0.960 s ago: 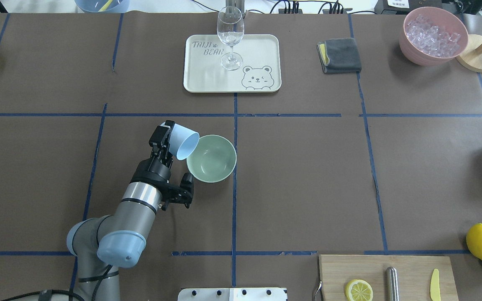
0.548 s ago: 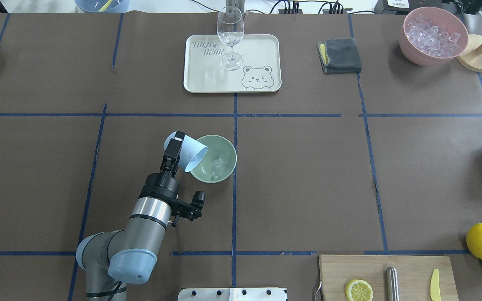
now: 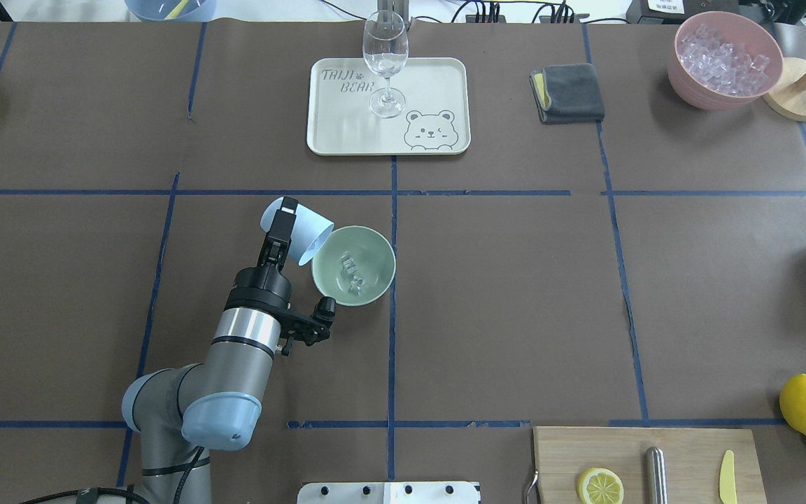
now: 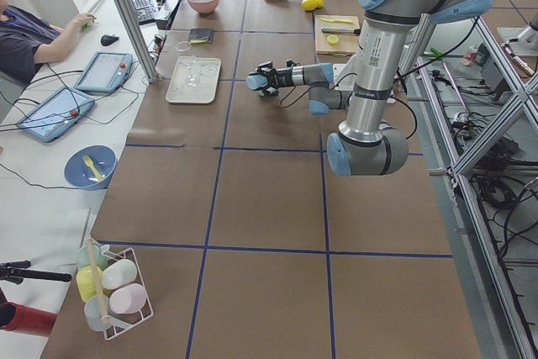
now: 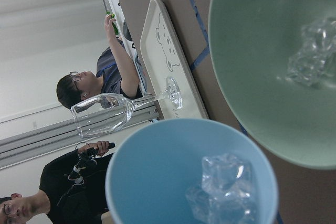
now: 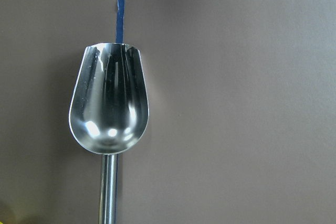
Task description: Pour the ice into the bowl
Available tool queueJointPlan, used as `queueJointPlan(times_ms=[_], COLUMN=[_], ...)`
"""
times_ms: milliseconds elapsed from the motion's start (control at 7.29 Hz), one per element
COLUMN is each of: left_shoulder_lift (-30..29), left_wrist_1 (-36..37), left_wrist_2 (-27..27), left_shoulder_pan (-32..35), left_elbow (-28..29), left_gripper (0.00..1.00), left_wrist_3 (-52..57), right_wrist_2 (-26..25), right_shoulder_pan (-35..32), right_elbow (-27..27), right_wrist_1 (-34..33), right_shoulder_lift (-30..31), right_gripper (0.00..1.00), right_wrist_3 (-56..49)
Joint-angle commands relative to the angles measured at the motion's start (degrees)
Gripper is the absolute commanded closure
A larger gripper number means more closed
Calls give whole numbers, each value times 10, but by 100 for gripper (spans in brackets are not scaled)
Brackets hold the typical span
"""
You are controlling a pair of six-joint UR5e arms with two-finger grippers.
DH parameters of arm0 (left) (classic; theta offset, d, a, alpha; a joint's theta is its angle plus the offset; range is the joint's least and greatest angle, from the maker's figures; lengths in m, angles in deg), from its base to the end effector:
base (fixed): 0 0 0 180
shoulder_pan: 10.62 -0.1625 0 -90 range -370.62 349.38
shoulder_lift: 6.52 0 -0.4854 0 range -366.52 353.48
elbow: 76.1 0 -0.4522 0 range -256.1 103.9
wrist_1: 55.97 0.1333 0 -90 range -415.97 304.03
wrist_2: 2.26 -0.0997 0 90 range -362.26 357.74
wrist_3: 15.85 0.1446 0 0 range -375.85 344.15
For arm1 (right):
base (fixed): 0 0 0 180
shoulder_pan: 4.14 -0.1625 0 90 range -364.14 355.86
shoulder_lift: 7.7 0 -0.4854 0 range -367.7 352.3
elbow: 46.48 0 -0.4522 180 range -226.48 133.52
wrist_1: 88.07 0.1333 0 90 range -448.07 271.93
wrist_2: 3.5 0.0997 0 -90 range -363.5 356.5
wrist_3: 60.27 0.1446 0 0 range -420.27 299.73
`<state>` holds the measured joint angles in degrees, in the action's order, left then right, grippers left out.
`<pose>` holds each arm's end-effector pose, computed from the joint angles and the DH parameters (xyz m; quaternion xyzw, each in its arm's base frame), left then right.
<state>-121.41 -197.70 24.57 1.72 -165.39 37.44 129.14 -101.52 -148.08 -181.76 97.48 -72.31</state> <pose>0.6321 -0.4068 0.3368 0.5993 -0.2931 0.4774 0.5719 0.0877 -0.4017 0.7773 0.0030 -0.3676 -0.0148 0.9299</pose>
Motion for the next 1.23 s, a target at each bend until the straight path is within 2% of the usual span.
queueJointPlan(times_ms=[0, 411, 960, 1097], left_shoulder_lift=[-28, -26, -26, -26], left_wrist_1=[34, 36, 26, 14], left_wrist_2=[-17, -27, -29, -28], left_shoulder_pan=[4, 2, 1, 3], left_elbow=[1, 15, 11, 7], left_gripper=[100, 95, 96, 99], left_wrist_3=[59, 65, 62, 59], right_wrist_2=[0, 0, 1, 1], right_shoulder_pan=[-1, -1, -1, -1], right_elbow=[0, 1, 4, 4], right_wrist_1=[0, 0, 0, 0], right_shoulder_lift=[0, 0, 0, 0], right_gripper=[0, 0, 0, 0], right_wrist_3=[0, 0, 0, 0])
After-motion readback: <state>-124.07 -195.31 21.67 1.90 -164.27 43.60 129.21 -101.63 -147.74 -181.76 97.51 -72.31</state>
